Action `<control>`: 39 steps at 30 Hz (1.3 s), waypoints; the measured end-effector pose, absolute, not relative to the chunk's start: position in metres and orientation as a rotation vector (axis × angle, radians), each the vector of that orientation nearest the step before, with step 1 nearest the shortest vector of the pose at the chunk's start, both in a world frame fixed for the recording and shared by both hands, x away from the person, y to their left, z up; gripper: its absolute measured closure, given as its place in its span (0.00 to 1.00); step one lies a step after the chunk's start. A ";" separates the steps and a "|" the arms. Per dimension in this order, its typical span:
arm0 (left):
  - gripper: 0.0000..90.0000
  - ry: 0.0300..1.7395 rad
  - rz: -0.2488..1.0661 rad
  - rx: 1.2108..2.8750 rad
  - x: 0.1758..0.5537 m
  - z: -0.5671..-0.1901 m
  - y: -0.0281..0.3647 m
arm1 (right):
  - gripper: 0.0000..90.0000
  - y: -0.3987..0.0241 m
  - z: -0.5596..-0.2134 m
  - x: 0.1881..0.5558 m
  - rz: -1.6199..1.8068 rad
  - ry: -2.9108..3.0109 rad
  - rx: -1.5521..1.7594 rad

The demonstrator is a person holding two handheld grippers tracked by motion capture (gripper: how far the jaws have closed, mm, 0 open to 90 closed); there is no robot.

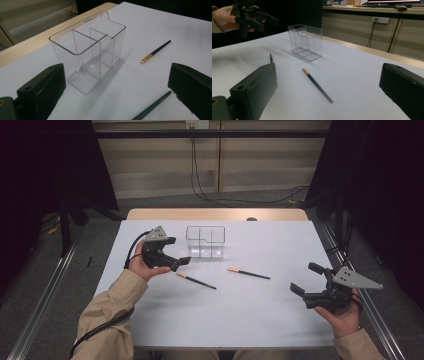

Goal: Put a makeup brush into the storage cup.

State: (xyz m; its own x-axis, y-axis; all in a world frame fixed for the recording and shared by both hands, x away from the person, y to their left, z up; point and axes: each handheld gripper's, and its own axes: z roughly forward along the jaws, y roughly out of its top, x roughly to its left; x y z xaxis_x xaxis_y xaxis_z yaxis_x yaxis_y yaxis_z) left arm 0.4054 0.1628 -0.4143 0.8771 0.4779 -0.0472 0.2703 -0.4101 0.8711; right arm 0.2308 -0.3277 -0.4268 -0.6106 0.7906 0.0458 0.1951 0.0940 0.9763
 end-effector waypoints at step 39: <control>0.02 0.471 0.120 2.471 0.417 -0.419 0.135 | 0.01 -0.328 -0.427 0.231 1.553 1.883 0.961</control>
State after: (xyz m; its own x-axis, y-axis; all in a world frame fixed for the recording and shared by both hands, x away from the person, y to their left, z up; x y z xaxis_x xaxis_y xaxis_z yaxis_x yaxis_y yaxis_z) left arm 0.4171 0.1348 -0.4194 0.9325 0.3603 -0.0242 0.3045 -0.7485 0.5891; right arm 0.2312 -0.3275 -0.4272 -0.6178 0.7847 0.0496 0.1980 0.0943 0.9757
